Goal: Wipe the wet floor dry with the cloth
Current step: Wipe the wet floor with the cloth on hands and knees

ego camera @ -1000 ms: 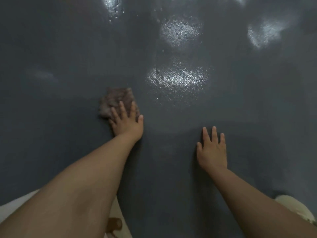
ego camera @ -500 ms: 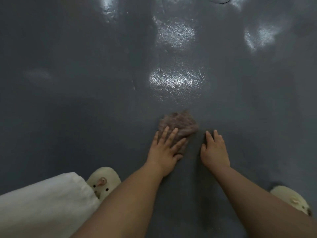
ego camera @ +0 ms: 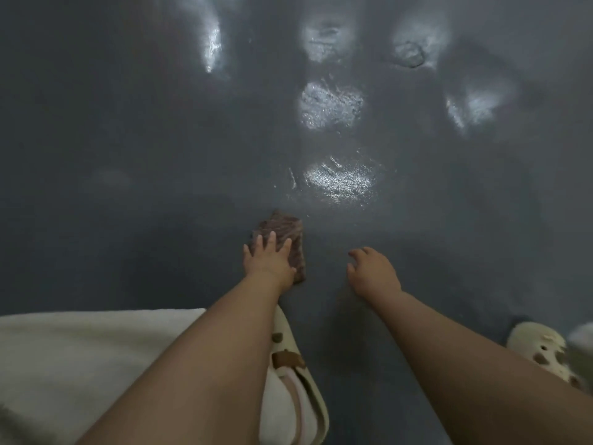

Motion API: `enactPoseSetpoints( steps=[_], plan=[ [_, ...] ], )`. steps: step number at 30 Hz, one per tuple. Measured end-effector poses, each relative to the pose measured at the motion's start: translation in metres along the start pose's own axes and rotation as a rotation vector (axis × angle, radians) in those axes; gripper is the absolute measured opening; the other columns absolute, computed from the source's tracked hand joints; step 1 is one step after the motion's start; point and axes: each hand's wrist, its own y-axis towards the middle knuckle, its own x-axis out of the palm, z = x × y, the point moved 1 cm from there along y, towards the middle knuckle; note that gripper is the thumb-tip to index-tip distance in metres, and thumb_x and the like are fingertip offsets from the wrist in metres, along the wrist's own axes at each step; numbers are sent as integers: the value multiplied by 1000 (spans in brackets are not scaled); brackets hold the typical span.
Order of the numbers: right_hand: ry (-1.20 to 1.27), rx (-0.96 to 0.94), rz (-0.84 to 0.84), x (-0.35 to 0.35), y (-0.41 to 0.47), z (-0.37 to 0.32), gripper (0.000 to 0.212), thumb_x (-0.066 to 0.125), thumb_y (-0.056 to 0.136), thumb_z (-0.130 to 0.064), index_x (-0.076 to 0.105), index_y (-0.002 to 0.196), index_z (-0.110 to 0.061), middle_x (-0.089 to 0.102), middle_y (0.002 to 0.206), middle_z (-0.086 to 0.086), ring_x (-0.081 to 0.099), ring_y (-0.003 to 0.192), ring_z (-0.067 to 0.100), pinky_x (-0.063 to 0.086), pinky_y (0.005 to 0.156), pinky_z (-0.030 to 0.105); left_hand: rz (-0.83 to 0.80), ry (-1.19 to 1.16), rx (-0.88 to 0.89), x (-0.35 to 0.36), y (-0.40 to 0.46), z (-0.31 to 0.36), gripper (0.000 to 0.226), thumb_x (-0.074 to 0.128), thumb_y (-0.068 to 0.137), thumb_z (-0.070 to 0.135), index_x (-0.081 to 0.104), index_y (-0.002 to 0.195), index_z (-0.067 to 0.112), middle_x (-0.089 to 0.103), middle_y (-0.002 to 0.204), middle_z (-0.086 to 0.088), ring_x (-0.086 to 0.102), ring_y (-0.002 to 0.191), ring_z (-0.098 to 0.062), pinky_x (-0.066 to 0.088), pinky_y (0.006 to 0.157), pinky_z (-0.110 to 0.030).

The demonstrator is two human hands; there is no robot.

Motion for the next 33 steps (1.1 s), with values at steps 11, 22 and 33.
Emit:
enactPoseSetpoints(
  steps=[11,22,33],
  plan=[
    [44,-140,52,-15,-39,-70,40,43,94,-18,49,131,-4,45,137,15,40,126,32,31,103,36,119,-6,58,-8,-62,-1,67,38,99,40,-3,151,29,-16,158,-5,-14,145,-30,-3,115,-50],
    [101,-192,40,6,20,-90,53,49,93,-19,35,143,-9,31,150,12,29,137,28,29,107,33,129,-39,41,-3,-6,-14,64,37,101,33,-2,152,29,-20,157,-6,-16,144,-31,-3,116,-47],
    [144,-146,66,55,74,-93,43,39,98,-15,39,141,-12,26,153,7,19,142,21,22,111,28,40,133,272,41,76,-10,69,26,100,43,-17,149,21,-32,153,-2,-27,141,-30,-9,117,-41]
  ],
)
